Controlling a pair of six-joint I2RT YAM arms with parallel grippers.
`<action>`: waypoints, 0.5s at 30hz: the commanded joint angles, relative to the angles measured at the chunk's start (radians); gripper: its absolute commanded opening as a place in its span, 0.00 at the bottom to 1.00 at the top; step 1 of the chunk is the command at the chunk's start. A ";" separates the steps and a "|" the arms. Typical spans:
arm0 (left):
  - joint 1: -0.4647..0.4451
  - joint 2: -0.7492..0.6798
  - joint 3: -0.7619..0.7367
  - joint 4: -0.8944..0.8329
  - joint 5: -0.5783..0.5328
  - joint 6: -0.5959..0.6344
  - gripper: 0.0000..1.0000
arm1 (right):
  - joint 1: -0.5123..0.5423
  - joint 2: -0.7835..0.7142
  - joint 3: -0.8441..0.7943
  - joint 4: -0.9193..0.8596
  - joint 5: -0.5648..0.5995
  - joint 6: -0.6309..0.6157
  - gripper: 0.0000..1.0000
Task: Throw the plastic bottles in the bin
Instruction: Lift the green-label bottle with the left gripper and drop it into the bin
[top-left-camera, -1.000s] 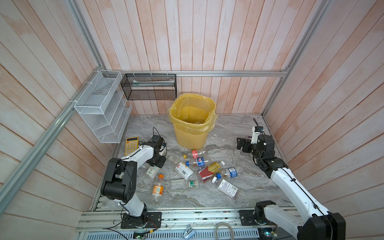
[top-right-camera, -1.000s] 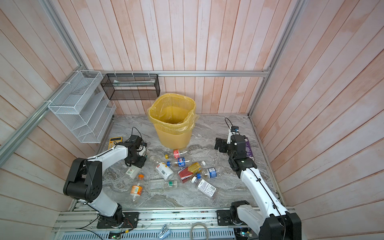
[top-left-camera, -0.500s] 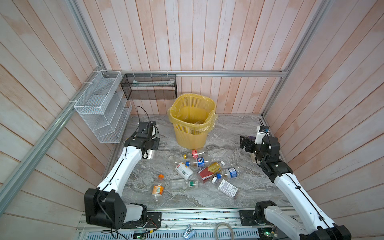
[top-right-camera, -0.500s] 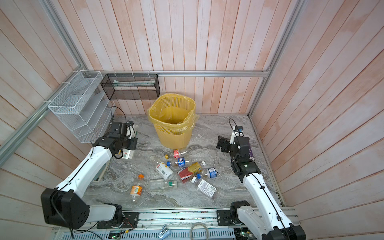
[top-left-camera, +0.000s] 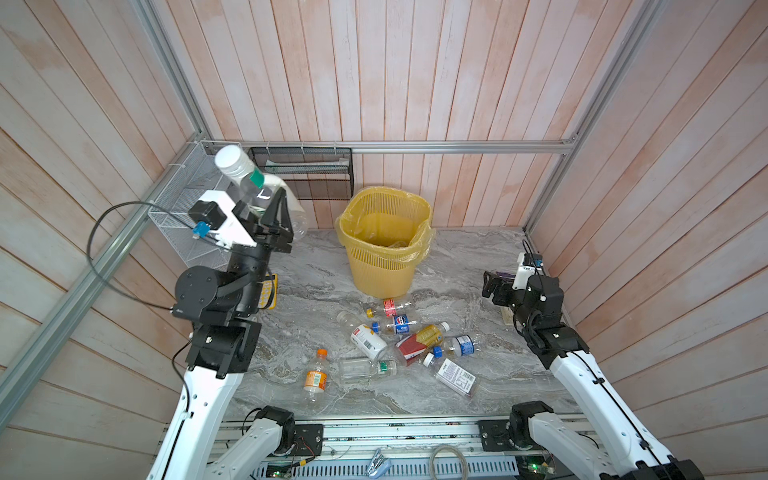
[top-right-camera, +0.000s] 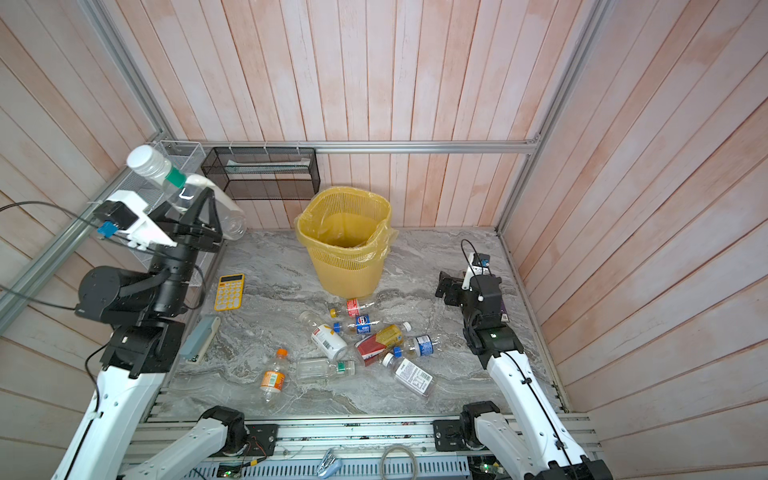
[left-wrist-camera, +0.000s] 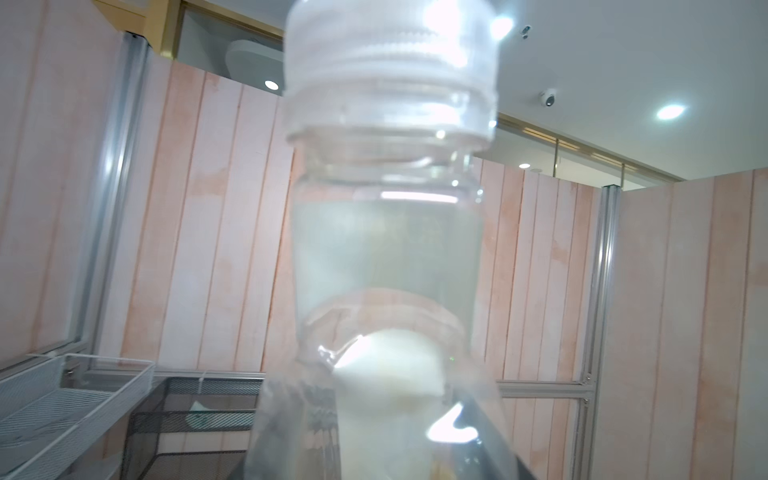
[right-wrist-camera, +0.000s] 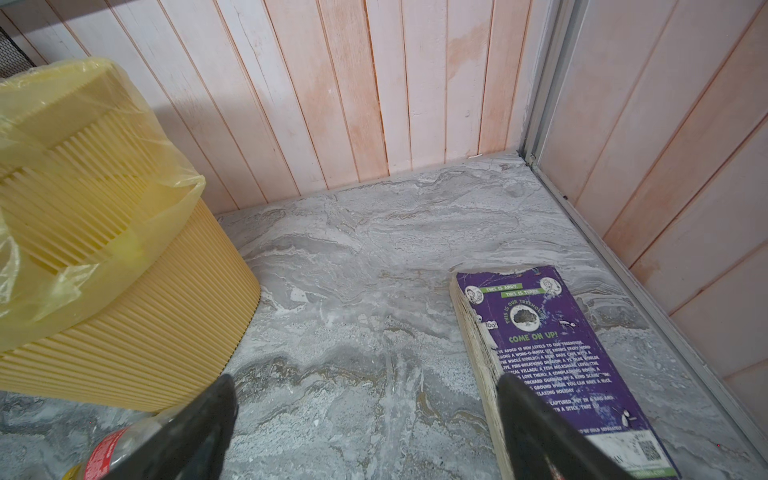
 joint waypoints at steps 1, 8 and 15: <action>-0.106 0.189 0.068 -0.011 0.054 0.010 0.41 | -0.003 -0.016 0.010 -0.007 0.004 0.008 0.98; -0.254 0.559 0.509 -0.596 -0.094 0.110 0.84 | -0.003 -0.024 0.028 -0.060 -0.019 -0.003 0.97; -0.255 0.382 0.341 -0.409 -0.172 0.103 1.00 | -0.002 -0.045 0.056 -0.097 0.006 0.001 0.97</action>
